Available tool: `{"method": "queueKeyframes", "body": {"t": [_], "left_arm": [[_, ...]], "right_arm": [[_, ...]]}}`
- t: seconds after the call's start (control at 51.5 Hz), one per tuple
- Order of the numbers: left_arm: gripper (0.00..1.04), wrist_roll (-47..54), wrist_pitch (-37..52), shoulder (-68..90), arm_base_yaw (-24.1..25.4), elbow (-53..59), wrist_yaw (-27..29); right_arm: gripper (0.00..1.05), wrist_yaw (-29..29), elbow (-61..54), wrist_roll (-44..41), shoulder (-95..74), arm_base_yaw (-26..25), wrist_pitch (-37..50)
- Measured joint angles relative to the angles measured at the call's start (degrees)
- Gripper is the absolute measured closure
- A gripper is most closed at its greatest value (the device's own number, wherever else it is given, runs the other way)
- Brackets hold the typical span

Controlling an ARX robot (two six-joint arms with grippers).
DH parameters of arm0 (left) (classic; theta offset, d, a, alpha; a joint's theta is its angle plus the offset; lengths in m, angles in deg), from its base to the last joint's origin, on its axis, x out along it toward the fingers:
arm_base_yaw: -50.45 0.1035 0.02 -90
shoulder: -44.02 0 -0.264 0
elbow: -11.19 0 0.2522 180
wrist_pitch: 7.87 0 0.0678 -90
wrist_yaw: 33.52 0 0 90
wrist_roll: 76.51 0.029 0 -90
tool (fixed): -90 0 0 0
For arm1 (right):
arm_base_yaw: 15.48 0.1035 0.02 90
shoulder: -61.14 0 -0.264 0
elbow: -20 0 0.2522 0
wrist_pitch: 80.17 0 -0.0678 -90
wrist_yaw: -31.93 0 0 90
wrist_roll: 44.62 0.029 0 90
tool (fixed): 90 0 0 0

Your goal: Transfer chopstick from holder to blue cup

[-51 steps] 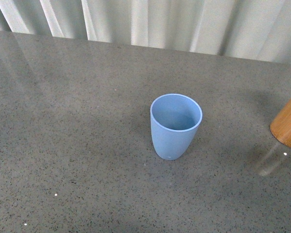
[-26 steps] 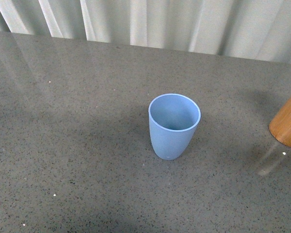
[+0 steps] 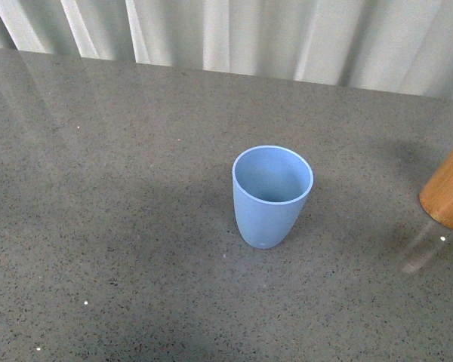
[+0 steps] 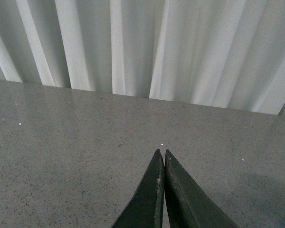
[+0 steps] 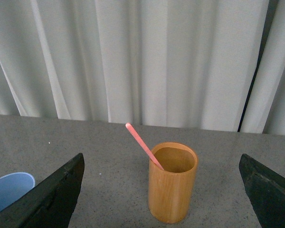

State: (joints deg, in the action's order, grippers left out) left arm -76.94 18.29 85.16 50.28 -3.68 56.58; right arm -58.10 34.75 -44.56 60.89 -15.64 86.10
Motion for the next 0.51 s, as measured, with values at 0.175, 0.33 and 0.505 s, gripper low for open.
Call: {"method": "queueKeyframes", "body": {"t": [0.175,0.33,0.505], "left_arm": [[1.01,0.04,-6.99,-7.65,0.04,0.02,0.04],[1.01,0.04,-12.31,-13.25,0.04,0.04,0.04],[1.01,0.04,-18.34,-19.67,0.04,0.04,0.04]], "right_arm": [[0.1,0.0,0.0,0.0,0.0,0.0,0.0],[0.1,0.0,0.0,0.0,0.0,0.0,0.0],[0.1,0.0,0.0,0.0,0.0,0.0,0.0]]}}
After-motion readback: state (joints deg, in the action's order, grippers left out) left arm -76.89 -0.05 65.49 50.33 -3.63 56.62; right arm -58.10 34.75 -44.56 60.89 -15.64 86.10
